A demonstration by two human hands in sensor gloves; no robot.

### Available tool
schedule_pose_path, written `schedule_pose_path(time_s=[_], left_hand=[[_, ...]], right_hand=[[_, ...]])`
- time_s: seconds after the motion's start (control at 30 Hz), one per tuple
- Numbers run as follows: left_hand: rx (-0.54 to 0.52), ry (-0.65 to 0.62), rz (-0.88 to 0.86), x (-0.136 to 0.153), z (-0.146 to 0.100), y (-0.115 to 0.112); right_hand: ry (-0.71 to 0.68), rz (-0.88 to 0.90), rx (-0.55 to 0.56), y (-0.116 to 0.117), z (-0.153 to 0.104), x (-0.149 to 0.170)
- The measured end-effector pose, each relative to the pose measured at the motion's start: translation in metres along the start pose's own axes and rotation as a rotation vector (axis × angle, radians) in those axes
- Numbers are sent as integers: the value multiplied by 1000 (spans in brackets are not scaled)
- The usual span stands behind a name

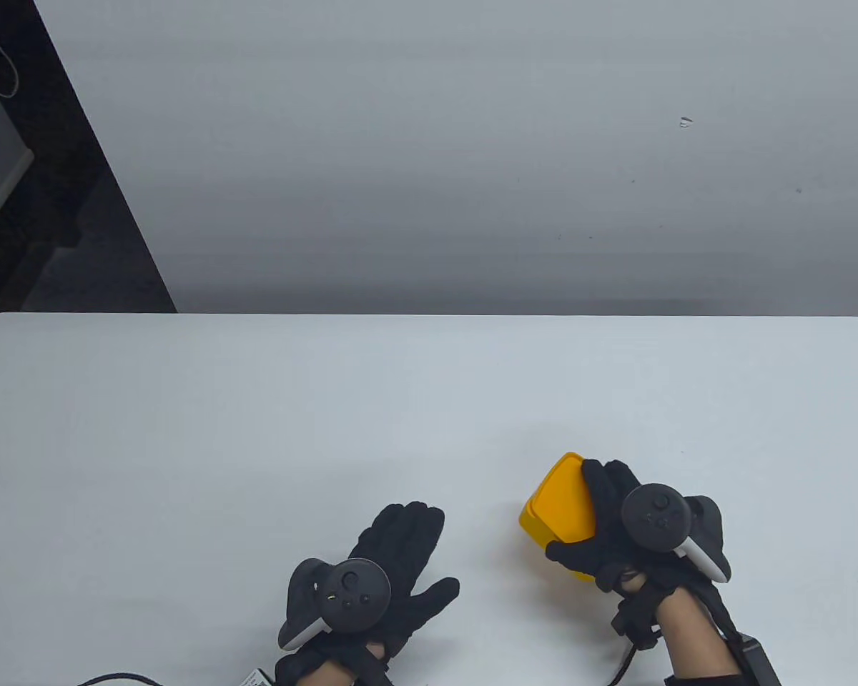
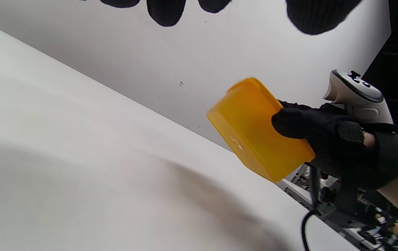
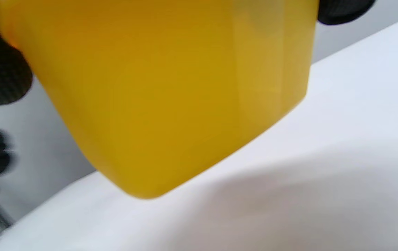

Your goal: Remove lid from plastic food container

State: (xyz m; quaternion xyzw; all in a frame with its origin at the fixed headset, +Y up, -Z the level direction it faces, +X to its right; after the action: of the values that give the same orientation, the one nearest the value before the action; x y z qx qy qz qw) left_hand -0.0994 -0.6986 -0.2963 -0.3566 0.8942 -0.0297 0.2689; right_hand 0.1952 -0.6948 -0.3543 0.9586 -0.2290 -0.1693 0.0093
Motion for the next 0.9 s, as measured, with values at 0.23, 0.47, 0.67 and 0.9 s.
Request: schedule_pose_path(time_s=[0.23,0.47,0.67,0.9], left_hand=[[131,-57,-191,-10,5,-16],[206,-90,-340,-10,5,-15],[226,-162,-485,-12,2,-12],[120,-172,-539,-9,3,-6]], right_hand=[[-317,121,-68,17,-5,-77],[-387,287,-138,27,-9,-96],[-440,374,-201,30,-10,-105],[-447,375,-178,30,-9,-103]])
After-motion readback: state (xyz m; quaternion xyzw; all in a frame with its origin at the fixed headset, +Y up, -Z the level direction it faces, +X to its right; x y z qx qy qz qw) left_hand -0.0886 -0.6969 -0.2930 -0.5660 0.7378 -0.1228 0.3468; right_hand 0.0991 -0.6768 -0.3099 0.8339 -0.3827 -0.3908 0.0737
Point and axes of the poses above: the tracker on the back of each hand, its own x axis roughly to the little-finger side, its own z axis roughly from the wrist to the fingertips, y = z × x, the point moved 4 cm from there along z, roughly from the wrist to the fingertips, and after that the axes turned 7 degrees about -z, right-handed, at the moved point
